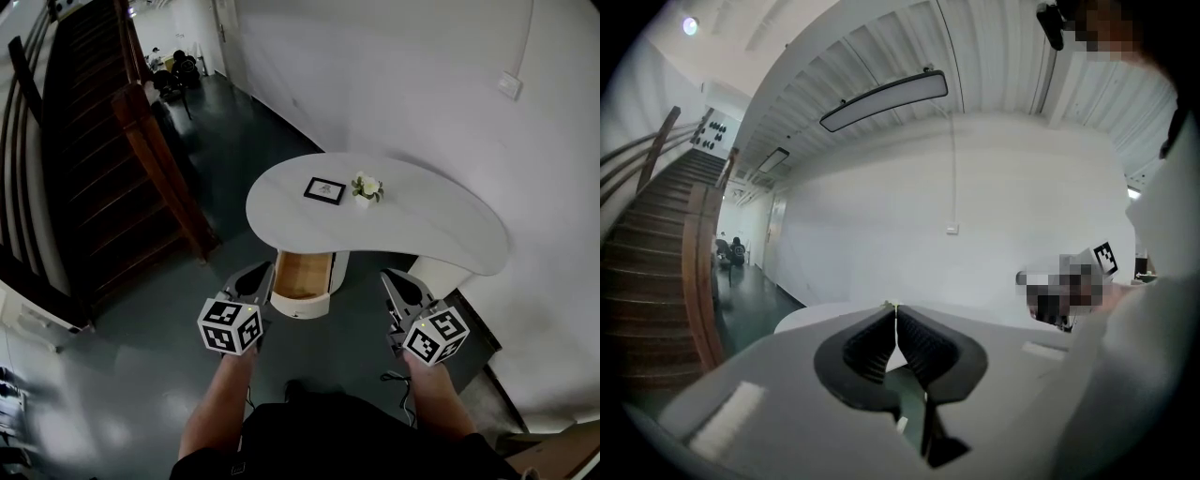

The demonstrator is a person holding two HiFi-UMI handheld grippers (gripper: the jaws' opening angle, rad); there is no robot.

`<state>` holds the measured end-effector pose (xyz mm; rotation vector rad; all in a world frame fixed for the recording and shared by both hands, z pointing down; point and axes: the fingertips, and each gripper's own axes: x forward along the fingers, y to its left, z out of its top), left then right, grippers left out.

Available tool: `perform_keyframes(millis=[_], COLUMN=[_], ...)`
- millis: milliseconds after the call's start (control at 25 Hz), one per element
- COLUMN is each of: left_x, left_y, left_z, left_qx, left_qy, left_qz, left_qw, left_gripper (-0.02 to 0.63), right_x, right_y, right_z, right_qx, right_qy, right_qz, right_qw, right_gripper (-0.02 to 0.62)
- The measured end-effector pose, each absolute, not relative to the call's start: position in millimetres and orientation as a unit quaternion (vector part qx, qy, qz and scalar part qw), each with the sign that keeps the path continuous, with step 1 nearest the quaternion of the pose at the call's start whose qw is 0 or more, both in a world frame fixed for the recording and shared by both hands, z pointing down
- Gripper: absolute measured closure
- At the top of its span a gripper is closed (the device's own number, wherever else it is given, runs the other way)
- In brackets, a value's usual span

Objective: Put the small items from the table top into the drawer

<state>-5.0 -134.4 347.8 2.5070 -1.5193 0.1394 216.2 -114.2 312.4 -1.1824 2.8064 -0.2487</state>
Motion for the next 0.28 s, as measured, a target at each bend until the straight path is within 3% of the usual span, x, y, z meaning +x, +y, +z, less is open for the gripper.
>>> perform_keyframes(millis=[280], left_x=[-3.7], left_y=[-135.4], left_z=[354.0], left_qx=[0.851], left_qy=[-0.512], left_qz=[0.048], left_qw=[0.105], left_gripper=[0.589], right_x=[214.0], right_y=[-115.5], right_z=[319.2], right_qx=[-0.385], right_qy=[0.918], right_qz=[-0.086], right_qw=[0.041], right_gripper=[0.586])
